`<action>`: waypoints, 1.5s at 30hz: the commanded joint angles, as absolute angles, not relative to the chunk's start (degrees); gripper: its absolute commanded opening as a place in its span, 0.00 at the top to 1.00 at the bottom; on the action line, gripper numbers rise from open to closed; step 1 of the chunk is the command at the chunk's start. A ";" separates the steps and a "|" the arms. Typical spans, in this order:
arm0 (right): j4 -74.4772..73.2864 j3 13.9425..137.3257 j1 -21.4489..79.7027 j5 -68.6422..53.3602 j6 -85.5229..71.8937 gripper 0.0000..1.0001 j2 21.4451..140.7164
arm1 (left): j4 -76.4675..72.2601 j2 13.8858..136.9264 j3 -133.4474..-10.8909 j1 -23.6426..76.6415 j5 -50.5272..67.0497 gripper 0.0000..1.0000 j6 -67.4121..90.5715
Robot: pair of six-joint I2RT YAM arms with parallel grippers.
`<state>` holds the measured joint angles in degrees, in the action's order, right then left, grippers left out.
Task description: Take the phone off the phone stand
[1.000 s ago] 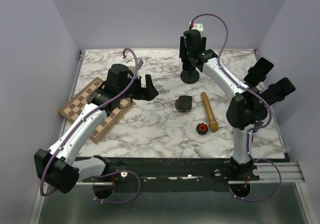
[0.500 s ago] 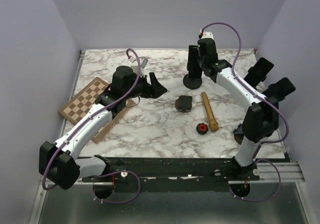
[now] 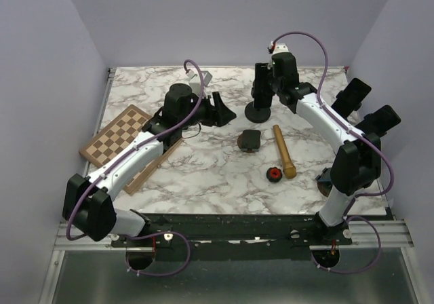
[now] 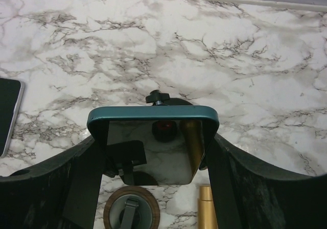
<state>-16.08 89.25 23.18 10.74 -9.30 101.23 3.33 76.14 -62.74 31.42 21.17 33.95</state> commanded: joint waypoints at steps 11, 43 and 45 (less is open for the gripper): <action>-19.77 91.58 23.47 1.14 -12.52 0.99 99.95 | -7.58 102.96 -82.50 31.85 30.26 0.32 20.25; -24.17 93.66 23.42 -2.96 -12.20 0.99 101.71 | -4.77 112.12 -90.55 28.74 32.14 0.37 20.10; -24.33 93.84 23.42 -3.15 -12.05 0.99 101.80 | -3.96 112.97 -91.91 28.65 33.76 0.37 19.73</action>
<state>-22.02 91.79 22.87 1.78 -10.83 101.23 -3.70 110.87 -89.25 28.40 29.08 20.78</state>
